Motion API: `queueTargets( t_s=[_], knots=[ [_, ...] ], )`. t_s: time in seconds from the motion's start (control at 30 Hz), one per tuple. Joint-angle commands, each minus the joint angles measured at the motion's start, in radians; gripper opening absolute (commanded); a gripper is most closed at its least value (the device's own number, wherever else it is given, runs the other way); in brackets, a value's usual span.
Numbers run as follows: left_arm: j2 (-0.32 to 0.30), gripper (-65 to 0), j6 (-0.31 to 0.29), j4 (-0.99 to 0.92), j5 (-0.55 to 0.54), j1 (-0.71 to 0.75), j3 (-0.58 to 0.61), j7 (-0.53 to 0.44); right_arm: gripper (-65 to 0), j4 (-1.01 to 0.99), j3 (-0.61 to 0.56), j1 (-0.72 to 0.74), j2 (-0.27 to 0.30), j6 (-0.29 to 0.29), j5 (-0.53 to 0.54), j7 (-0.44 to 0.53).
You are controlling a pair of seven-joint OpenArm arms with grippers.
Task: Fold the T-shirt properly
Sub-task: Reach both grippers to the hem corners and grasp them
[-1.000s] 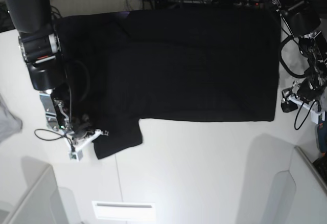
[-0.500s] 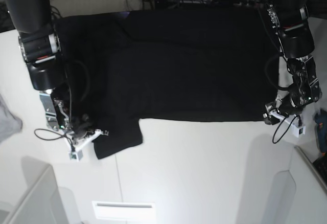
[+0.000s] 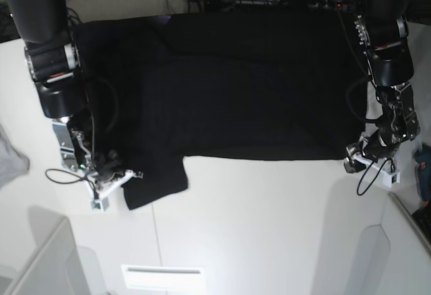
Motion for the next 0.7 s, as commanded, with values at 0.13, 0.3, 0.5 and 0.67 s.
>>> queueTargets(
  t_s=[0.13,0.3,0.5,0.67],
  knots=[
    [-0.010,-24.5,0.006,-0.005,0.005,0.009,-0.001,0.038,-65.0,0.008,0.006,0.018,0.008,0.002,-0.003,-0.018],
    [-0.008,-54.3,0.003,-0.005,0.005,0.023,0.001,0.036,-65.0,0.008,0.006,0.018,0.008,0.002,-0.003,-0.017],
    [-0.007,-65.0,0.001,0.004,0.005,0.043,0.001,0.036,-65.0,0.008,0.006,0.018,0.008,0.002,-0.004,-0.003],
    [-0.013,-65.0,-0.033,0.093,-0.004,0.061,-0.003,0.044,-65.0,0.011,0.006,0.004,0.010,0.002,-0.004,0.049]
  ],
)
